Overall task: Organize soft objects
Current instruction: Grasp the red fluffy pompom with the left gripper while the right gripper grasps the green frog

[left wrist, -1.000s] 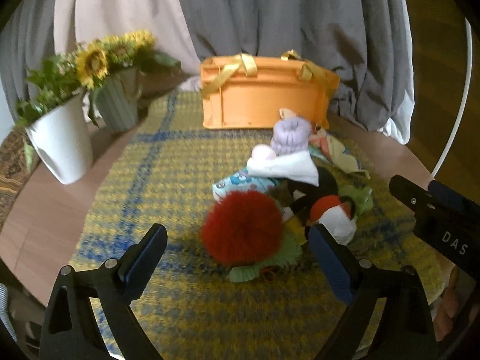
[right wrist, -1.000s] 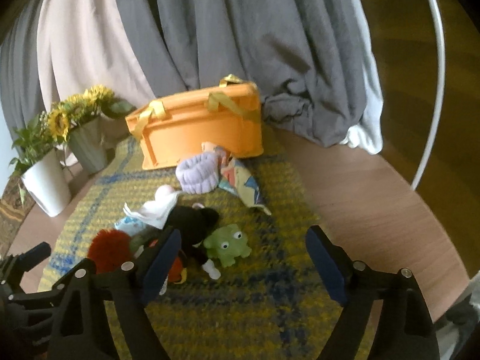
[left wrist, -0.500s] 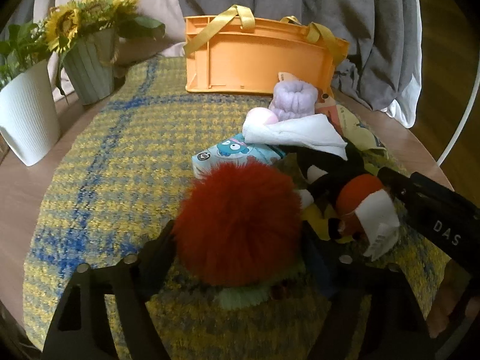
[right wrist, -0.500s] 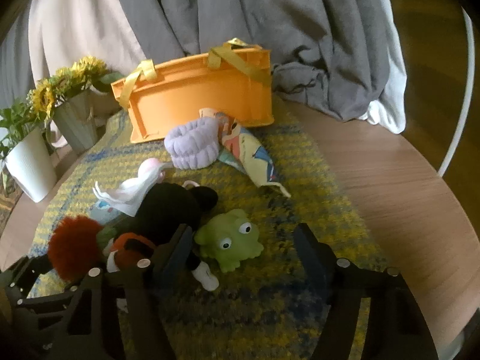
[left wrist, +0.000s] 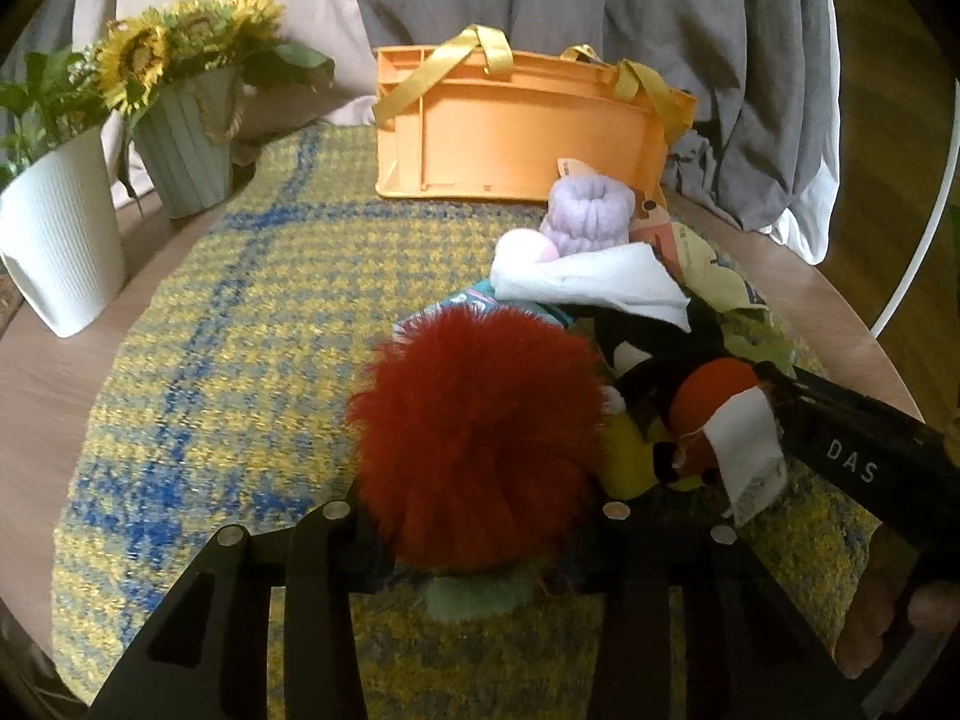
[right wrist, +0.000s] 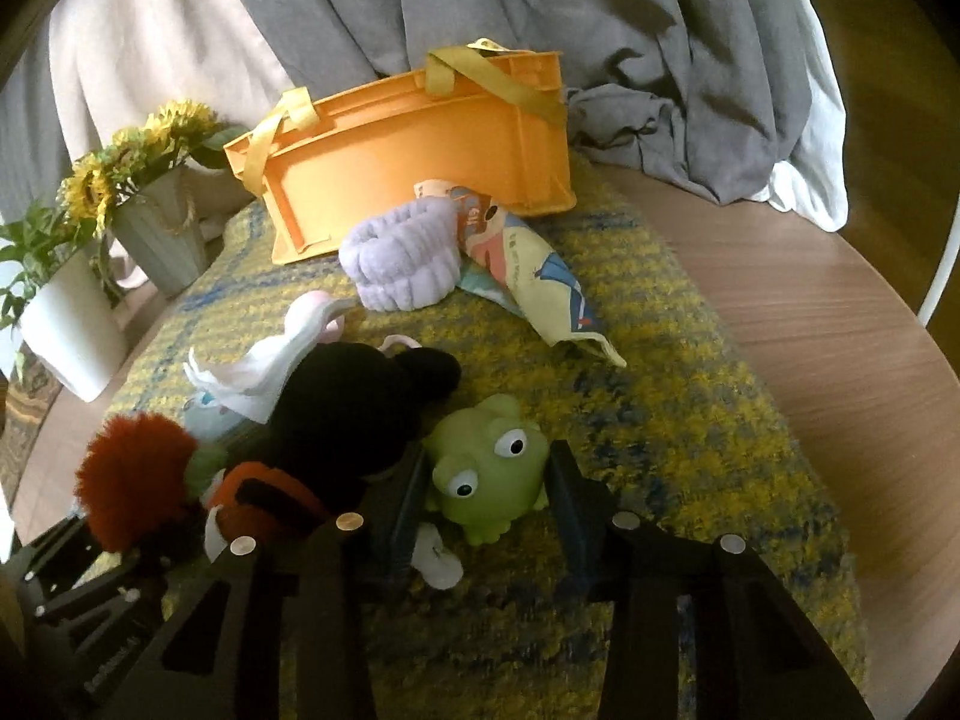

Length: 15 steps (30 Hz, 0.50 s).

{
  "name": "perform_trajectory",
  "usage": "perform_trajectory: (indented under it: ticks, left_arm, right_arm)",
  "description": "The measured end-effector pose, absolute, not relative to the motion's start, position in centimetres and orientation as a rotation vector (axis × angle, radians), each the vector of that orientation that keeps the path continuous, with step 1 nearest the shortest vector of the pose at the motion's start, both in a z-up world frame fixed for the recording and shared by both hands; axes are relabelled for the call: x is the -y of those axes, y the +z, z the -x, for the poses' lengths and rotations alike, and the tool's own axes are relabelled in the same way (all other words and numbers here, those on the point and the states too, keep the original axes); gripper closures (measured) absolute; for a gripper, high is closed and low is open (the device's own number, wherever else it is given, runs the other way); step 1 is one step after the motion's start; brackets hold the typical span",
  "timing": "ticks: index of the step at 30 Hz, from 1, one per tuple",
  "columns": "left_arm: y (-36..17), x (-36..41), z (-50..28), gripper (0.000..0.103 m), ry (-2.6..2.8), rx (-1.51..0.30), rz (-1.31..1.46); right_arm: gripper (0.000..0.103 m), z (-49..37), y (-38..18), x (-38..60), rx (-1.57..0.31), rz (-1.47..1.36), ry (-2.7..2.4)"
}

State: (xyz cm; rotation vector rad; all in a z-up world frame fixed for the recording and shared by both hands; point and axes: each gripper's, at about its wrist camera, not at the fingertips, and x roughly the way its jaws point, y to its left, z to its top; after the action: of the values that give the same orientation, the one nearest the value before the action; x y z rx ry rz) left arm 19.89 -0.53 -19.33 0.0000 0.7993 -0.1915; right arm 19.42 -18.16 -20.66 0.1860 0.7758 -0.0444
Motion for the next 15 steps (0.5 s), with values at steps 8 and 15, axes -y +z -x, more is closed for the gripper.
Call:
perform_trajectory:
  ticks: [8, 15]
  left_arm:
    - [-17.1, -0.1, -18.4, 0.063, -0.175, -0.738, 0.006]
    - [-14.0, -0.7, -17.4, 0.063, -0.192, -0.667, 0.015]
  right_arm:
    - [0.065, -17.7, -18.6, 17.9, -0.718, -0.184, -0.067]
    - [0.065, -16.2, -15.8, 17.5, -0.646, -0.189, -0.075]
